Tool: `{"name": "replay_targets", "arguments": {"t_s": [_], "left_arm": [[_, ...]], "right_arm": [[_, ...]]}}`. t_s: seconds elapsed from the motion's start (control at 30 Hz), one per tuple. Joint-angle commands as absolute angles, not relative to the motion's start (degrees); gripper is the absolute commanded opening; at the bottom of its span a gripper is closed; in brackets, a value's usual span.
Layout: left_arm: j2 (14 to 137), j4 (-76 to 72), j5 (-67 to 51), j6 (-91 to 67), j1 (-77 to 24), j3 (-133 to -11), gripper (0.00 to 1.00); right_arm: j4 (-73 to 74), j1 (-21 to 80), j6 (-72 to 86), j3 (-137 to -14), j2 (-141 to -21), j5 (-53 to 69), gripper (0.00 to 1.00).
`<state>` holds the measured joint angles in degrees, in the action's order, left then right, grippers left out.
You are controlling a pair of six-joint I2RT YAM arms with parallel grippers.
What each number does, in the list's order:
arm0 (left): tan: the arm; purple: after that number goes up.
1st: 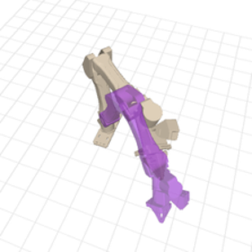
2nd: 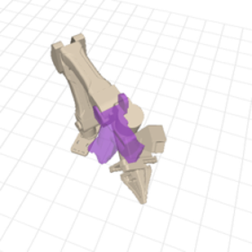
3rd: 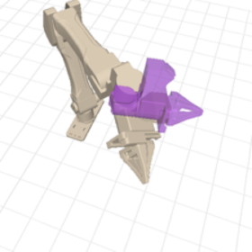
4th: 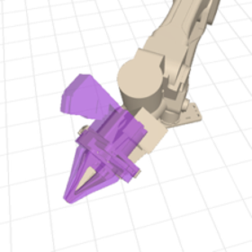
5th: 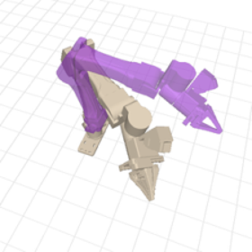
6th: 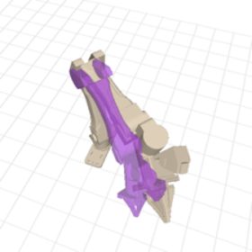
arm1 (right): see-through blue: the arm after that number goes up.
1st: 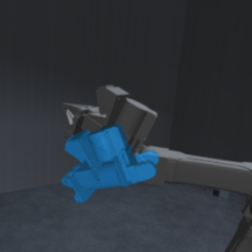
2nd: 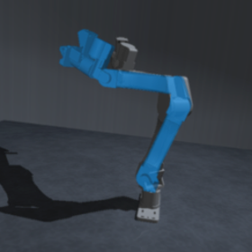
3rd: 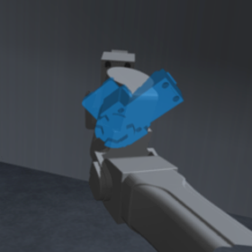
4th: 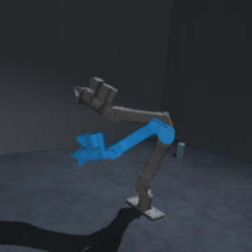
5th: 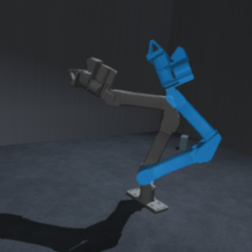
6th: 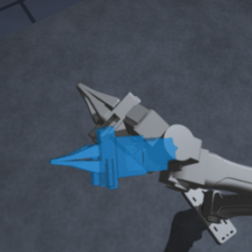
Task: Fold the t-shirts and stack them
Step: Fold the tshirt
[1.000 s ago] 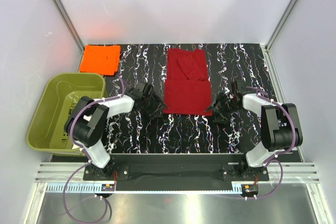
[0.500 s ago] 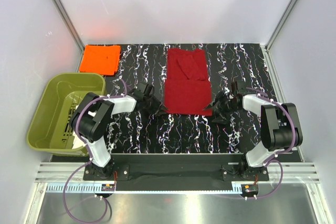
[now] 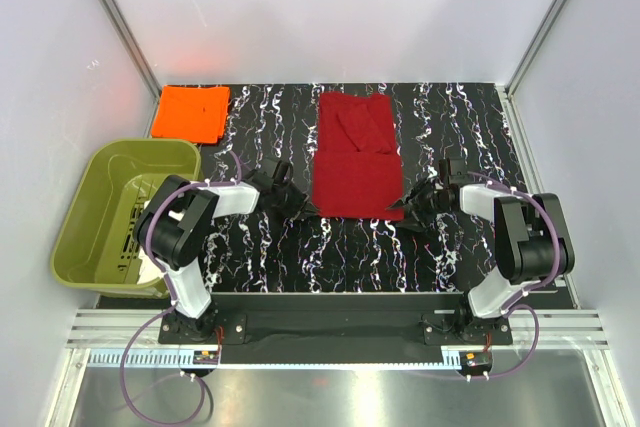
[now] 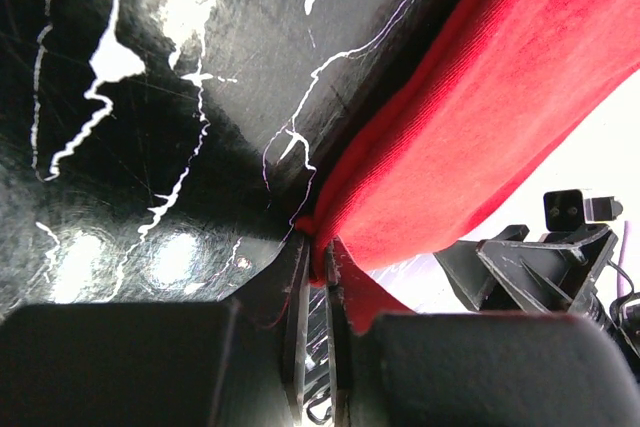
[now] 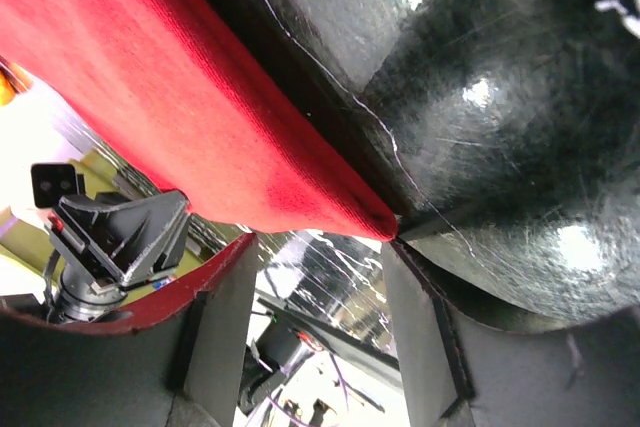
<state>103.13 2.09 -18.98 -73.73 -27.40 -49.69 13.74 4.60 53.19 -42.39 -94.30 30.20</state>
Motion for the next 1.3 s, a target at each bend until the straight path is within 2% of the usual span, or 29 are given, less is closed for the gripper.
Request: {"name": "replay_targets", "arguments": {"t_s": [0.0,0.33,0.47,0.6,0.63,0.77,0.97,1.27], "left_arm": [[106.1,7.6,-14.1,-70.8,-27.1,-46.8,0.06],[106.6,6.2,-14.9,-70.0,-27.1,-46.5,0.04],[106.3,5.8,-14.9,-69.7,-27.1,-46.3,0.02],[105.8,5.9,-14.6,-68.2,-27.1,-46.5,0.00],[105.6,6.1,-14.4,-67.6,-27.1,-46.9,0.00],[103.9,9.3,-12.8,-63.5,-28.0,-47.7,0.00],[96.7,12.1,-9.3,-59.5,-32.6,-43.8,0.00],[84.0,12.3,-7.6,-64.6,-40.9,-31.9,0.00]], "right_arm": [[13.5,4.7,53.7,-39.3,-93.6,17.6,0.62],[12.5,4.7,53.7,-41.8,-96.8,14.5,0.61],[12.1,4.7,54.2,-42.8,-97.7,14.1,0.56],[11.2,4.7,53.7,-43.7,-99.0,14.9,0.36],[11.7,4.8,53.1,-43.9,-98.9,15.3,0.25],[13.0,5.9,51.7,-43.2,-96.5,15.6,0.01],[18.4,9.5,49.1,-40.8,-91.3,17.2,0.00],[24.3,15.8,51.5,-31.1,-76.9,16.6,0.00]]}}
